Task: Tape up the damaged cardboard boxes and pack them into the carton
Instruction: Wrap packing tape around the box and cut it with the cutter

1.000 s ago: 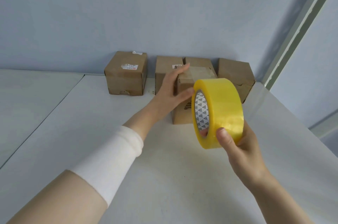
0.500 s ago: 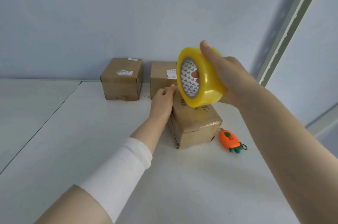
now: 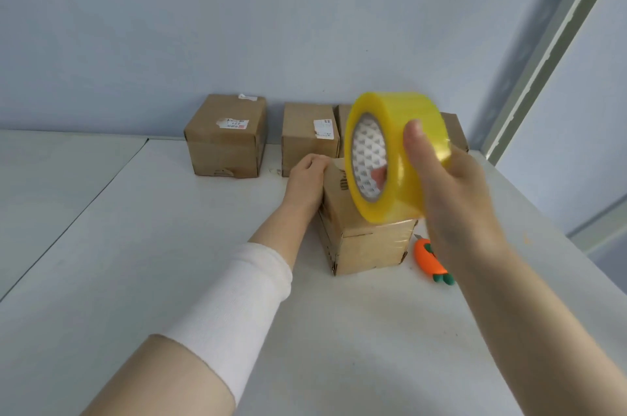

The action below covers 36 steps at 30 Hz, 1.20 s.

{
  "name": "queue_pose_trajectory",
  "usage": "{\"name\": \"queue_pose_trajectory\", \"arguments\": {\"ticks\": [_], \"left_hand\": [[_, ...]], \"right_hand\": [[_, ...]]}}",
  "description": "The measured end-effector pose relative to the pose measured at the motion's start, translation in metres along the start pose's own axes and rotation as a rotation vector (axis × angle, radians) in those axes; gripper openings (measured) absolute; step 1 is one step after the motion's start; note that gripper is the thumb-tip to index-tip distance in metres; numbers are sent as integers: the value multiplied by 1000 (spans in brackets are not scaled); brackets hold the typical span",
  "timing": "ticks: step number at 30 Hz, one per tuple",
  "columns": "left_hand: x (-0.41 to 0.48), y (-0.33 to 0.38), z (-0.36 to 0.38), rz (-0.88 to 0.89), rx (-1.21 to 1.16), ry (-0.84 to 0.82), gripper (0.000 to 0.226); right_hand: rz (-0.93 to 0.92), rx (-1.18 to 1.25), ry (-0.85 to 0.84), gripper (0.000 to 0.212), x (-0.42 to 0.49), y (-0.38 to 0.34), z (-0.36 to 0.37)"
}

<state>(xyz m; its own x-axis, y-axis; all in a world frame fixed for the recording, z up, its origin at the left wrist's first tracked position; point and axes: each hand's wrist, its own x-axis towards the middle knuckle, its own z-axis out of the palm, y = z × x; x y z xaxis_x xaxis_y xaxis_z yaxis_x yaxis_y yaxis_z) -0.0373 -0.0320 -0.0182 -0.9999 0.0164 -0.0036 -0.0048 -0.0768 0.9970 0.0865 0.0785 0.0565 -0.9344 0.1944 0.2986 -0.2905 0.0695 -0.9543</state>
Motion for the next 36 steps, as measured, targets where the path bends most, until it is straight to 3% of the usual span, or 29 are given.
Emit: {"name": "queue_pose_trajectory", "arguments": {"ticks": [4, 9, 15, 19, 23, 27, 29, 30, 31, 33, 34, 36], "left_hand": [[-2, 2, 1, -7, 1, -9, 21], [-3, 3, 1, 7, 6, -3, 22], [-5, 5, 2, -8, 27, -2, 24], [-4, 4, 0, -13, 23, -24, 24], [-4, 2, -1, 25, 78, -27, 25], [-5, 4, -1, 32, 169, -36, 24], [-7, 8, -8, 142, 315, -23, 25], [-10, 12, -14, 278, 437, -22, 29], [-13, 16, -19, 442, 538, -75, 34], [-22, 23, -25, 662, 682, -370, 41], [-27, 23, -25, 701, 786, -505, 43], [-33, 17, -25, 728, 959, -602, 46]], "right_hand": [[-11, -24, -54, 27, -22, -12, -21], [-6, -22, -274, 44, -27, -11, -27], [-13, -78, -50, 68, -50, -2, -29], [63, -117, -47, 72, -85, 2, -33], [171, -124, -21, 75, -97, 14, -36], [194, -116, -10, 60, -96, 22, -32], [198, -110, -15, 60, -97, 23, -29], [200, -105, -16, 61, -98, 23, -28], [201, -99, -15, 61, -98, 23, -28], [210, -86, -9, 61, -97, 25, -26], [215, -83, -7, 60, -97, 26, -26], [218, -86, -4, 57, -101, 26, -24]]}}
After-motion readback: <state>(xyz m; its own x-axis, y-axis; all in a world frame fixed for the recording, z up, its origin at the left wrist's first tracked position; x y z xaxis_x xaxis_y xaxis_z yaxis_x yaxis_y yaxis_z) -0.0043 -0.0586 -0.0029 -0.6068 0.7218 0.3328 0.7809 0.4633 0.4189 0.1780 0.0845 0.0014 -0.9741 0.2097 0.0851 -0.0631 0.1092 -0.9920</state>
